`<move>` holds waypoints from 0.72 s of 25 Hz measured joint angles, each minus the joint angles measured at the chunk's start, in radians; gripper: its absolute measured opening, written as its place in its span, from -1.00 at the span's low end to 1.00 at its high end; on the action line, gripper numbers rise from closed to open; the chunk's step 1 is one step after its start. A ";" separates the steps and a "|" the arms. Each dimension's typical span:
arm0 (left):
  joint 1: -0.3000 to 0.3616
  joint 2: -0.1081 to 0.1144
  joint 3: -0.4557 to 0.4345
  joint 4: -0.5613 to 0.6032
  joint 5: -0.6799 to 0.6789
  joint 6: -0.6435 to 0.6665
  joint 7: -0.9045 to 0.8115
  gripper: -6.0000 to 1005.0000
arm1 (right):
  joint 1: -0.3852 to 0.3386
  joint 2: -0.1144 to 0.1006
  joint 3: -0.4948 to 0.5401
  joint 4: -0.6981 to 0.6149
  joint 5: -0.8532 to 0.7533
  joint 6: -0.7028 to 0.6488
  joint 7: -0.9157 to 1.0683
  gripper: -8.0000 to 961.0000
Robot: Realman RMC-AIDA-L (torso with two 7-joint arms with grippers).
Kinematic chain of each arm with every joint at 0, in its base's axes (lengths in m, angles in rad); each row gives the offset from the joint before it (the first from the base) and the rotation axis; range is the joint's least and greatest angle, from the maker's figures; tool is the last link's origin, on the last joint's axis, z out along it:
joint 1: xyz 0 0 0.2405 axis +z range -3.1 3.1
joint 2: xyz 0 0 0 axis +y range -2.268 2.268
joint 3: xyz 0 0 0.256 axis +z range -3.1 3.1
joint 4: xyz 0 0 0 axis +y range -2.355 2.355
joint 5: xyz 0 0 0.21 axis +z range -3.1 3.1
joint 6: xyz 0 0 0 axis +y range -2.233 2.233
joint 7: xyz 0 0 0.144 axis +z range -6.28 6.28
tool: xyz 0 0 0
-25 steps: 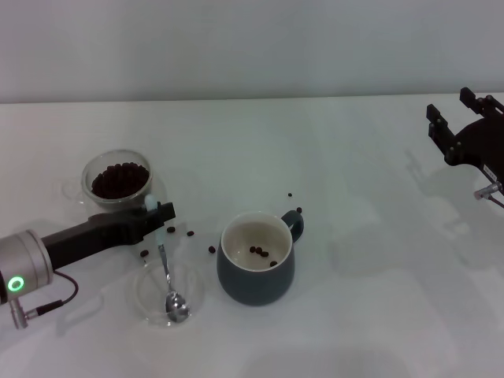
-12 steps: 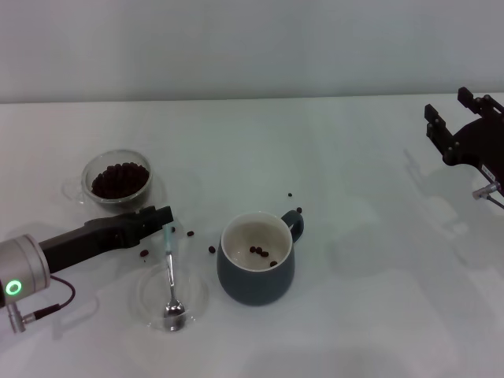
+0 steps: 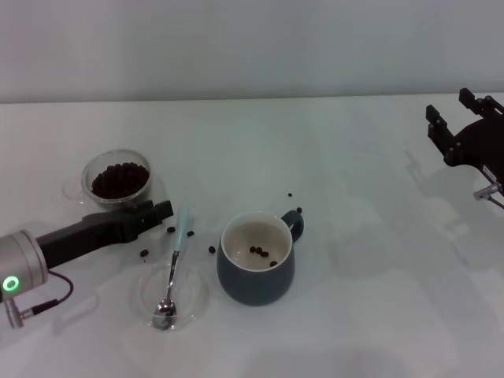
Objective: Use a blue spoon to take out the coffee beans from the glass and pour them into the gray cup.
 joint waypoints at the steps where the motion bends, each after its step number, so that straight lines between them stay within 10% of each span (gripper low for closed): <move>1: 0.000 0.000 0.000 0.000 0.000 0.000 0.000 -0.08 | -0.001 0.000 0.000 0.000 0.001 0.000 0.000 0.17; 18: 0.121 -0.016 -0.023 0.124 -0.364 0.137 0.394 -0.10 | -0.015 -0.003 0.009 -0.014 0.003 -0.102 0.004 0.17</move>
